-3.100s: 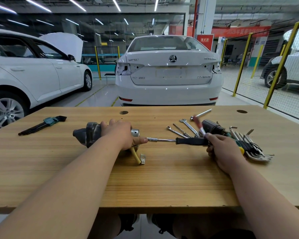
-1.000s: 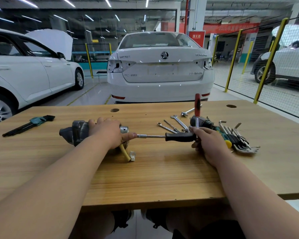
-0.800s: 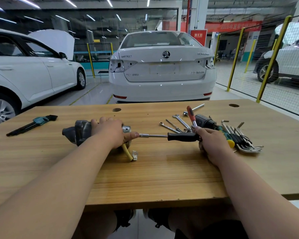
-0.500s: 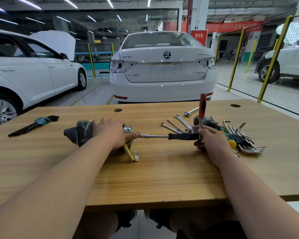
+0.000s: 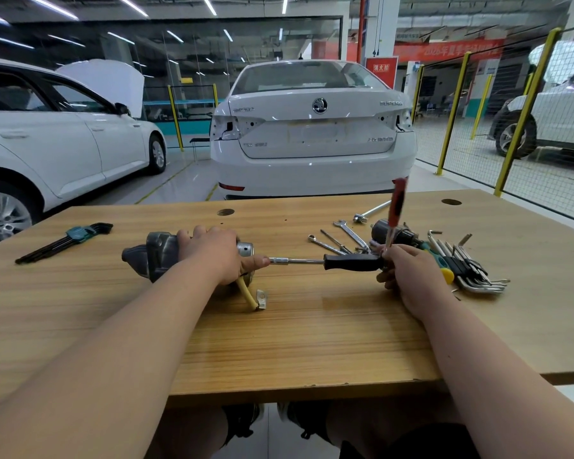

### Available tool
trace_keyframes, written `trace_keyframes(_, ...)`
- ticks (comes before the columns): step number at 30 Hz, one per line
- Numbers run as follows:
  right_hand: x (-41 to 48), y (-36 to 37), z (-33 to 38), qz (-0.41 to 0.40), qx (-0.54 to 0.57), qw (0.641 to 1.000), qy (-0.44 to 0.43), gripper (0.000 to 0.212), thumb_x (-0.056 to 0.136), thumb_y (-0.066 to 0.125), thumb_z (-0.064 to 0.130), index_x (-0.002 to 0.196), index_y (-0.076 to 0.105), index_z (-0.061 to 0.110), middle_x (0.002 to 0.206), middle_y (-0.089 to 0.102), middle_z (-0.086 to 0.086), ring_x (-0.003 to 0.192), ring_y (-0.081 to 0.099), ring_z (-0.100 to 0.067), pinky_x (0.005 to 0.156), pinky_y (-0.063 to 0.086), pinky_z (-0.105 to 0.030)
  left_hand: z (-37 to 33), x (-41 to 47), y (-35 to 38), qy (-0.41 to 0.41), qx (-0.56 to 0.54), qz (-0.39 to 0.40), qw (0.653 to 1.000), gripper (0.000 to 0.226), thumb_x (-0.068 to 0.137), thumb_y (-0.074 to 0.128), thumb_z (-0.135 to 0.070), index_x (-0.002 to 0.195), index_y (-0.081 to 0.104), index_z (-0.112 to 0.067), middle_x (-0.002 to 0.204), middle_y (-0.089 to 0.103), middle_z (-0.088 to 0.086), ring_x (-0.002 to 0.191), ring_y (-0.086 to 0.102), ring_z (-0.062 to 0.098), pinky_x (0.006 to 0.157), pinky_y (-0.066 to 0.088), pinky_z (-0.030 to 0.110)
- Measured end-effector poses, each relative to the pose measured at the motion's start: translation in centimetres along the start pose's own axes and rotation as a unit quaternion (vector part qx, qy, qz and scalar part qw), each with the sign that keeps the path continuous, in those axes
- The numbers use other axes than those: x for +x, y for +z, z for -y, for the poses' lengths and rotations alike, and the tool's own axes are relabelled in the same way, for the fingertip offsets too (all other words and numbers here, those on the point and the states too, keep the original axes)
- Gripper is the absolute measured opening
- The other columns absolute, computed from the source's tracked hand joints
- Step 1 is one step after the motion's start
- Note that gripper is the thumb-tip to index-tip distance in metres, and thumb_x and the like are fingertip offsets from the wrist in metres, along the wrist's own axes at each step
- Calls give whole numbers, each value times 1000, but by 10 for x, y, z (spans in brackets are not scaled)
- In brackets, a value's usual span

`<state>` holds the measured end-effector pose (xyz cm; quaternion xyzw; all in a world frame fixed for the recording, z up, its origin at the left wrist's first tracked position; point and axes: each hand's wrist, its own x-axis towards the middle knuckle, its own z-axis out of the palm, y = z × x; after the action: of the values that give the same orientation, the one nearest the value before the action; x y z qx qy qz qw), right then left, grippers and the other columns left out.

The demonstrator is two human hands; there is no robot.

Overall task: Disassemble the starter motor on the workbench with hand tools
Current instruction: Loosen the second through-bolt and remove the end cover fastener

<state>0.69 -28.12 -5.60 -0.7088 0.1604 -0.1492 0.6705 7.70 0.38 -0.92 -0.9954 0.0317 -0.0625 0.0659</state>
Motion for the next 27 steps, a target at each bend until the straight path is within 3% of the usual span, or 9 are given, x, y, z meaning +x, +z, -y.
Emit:
trace_keyframes(5,-2,2,1,-16,-56,998,-3,28,98,55,40,98,68,14,80,63,-8,67,55,-18,63,46,-35,0,-2,-1,1,0,1,1000,92,64,30,-92,128,51,-30,127,52,4,121,38,30,101,23,49)
trace_keyframes(8,-5,3,2,-19,-74,997,-14,29,99,53,42,98,68,16,75,62,-7,64,53,-17,61,45,-34,0,-2,-2,4,-1,2,1000,92,63,30,-93,126,51,-30,126,52,4,120,38,29,100,23,49)
trace_keyframes(12,-4,1,0,-13,-75,997,-22,22,100,54,35,109,69,22,68,59,-4,61,52,-16,56,41,-30,2,-3,-1,12,-2,-7,1000,93,60,27,-94,124,53,-31,124,54,3,118,40,28,98,25,48)
trace_keyframes(15,-3,0,-1,4,-28,999,-21,22,99,56,21,119,67,19,87,64,-8,68,58,-17,60,47,-31,1,-5,-2,9,-6,-6,1000,99,56,22,-95,124,53,-31,125,53,3,119,40,29,99,24,48)
trace_keyframes(19,-3,-2,1,45,31,998,-15,32,93,51,-2,108,72,17,103,64,-10,83,65,-24,68,50,-31,0,-5,-3,6,-8,-4,1000,105,49,14,-96,123,53,-32,125,53,3,119,39,29,101,23,49)
trace_keyframes(22,-4,-3,1,60,-71,995,-33,40,88,51,-7,96,73,25,103,66,-4,91,66,-22,67,53,-23,2,-4,0,7,-6,-7,1000,96,58,23,-95,125,53,-32,126,53,3,121,39,29,101,22,49)
trace_keyframes(23,-5,-3,0,52,-102,992,-49,40,87,52,-8,91,73,26,101,68,-7,91,67,-25,67,55,-24,2,-3,0,7,-5,-7,1000,95,59,25,-95,125,52,-32,127,53,3,121,39,29,101,22,50)
trace_keyframes(25,-5,-2,0,24,-89,994,-65,38,86,54,-10,84,70,24,100,69,-16,95,66,-34,80,59,-41,1,-2,0,6,-6,-4,1000,94,61,26,-94,127,51,-31,128,52,3,122,38,29,101,22,50)
trace_keyframes(27,-4,-4,1,32,-62,996,-48,36,88,51,-13,94,71,17,107,68,-17,97,66,-34,81,60,-40,0,-2,-1,2,-10,7,1000,94,62,29,-93,129,50,-30,130,51,3,124,36,30,103,21,51)
